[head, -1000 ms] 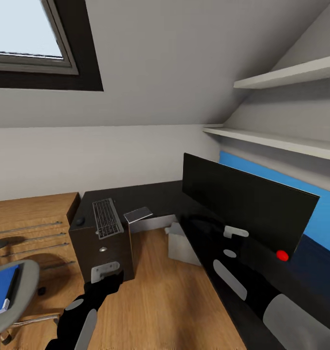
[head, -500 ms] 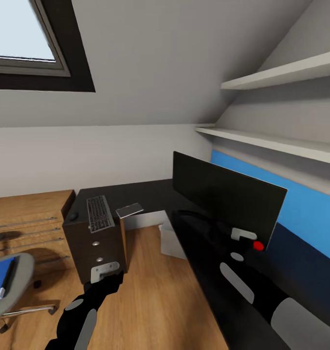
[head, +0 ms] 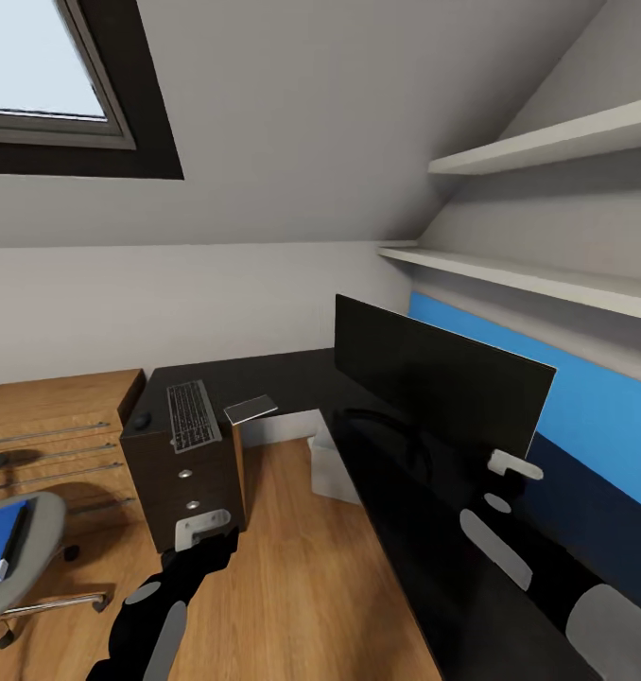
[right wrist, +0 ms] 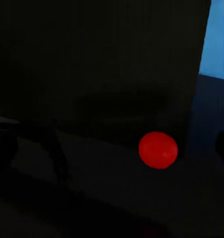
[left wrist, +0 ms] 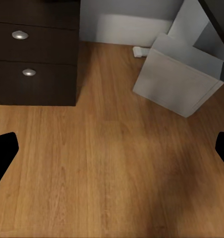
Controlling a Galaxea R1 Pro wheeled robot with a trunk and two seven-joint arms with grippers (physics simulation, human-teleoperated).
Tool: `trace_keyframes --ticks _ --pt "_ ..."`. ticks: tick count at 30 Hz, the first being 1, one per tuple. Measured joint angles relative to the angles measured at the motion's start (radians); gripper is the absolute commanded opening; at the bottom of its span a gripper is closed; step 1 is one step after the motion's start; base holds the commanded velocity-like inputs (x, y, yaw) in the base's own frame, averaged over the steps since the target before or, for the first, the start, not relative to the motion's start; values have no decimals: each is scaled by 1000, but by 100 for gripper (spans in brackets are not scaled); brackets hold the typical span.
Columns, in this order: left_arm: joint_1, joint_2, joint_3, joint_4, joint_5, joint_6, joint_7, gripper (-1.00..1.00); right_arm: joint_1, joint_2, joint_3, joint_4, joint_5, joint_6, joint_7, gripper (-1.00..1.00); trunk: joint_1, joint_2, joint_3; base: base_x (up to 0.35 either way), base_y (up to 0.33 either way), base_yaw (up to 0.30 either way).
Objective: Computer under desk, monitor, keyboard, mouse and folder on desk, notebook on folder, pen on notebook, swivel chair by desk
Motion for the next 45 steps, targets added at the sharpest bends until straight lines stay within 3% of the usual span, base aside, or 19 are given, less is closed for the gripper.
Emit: trace_keyframes --ticks 1,2,5,6,7,10,11,12,14,16,18,21,23,29,34,36,38,42,45 --pt "0 0 1 0 0 0 0 100 0 -10 0 -3 -24 -12 0 100 0 0 0 0 0 0" --pt "0 0 1 2 -1 0 0 100 7 -44 -1 -13 -84 -65 -1 100 0 0 0 0 0 0" --pt "0 0 1 2 -1 0 0 100 17 -75 0 -17 -147 -107 3 100 0 0 0 0 0 0" --pt "0 0 1 2 -1 0 0 100 17 -75 0 -17 -147 -107 3 100 0 0 0 0 0 0" --pt "0 1 2 2 -1 0 0 100 21 -111 -1 -18 -241 -135 25 100 0 0 0 0 0 0" --pt "0 2 3 2 0 0 0 100 22 -145 0 -14 -319 -148 66 100 0 0 0 0 0 0" --pt "0 3 3 2 0 0 0 100 23 -187 -1 6 -437 -156 150 100 0 0 0 0 0 0" --pt "0 3 3 2 0 0 0 100 23 -203 -1 19 -478 -157 181 100 0 0 0 0 0 0" --pt "0 3 3 2 0 0 0 100 23 -228 -1 45 -553 -157 245 100 0 0 0 0 0 0" --pt "0 3 3 2 0 0 0 100 23 -242 -1 60 -591 -156 278 100 0 0 0 0 0 0" --pt "0 3 3 2 0 0 0 100 23 -275 -2 108 -692 -154 368 100 0 0 0 0 0 0" --pt "0 3 3 2 0 0 0 100 24 -291 -2 138 -753 -152 423 100 0 0 0 0 0 0" --pt "0 3 3 2 0 0 0 100 24 -312 -6 212 -846 -149 512 100 0 0 0 0 0 0" --pt "0 2 3 2 0 0 0 100 23 -315 -17 285 -873 -143 554 100 0 0 0 0 0 0" --pt "0 0 2 2 0 0 0 100 4 -315 -19 370 -842 -125 562 100 0 0 0 0 0 0" --pt "0 0 2 2 0 0 0 100 -52 -311 -19 438 -788 -114 563 100 0 0 0 0 0 0" --pt "0 0 1 2 0 0 0 100 -160 -281 -18 541 -653 -93 563 100 0 0 0 0 0 0" --pt "0 0 1 1 0 0 0 100 -274 -201 -18 706 -448 -80 563 100 0 0 0 0 0 0" --pt "0 0 1 0 0 0 0 100 -297 -158 -16 748 -399 -80 563 100 0 0 0 0 0 0"
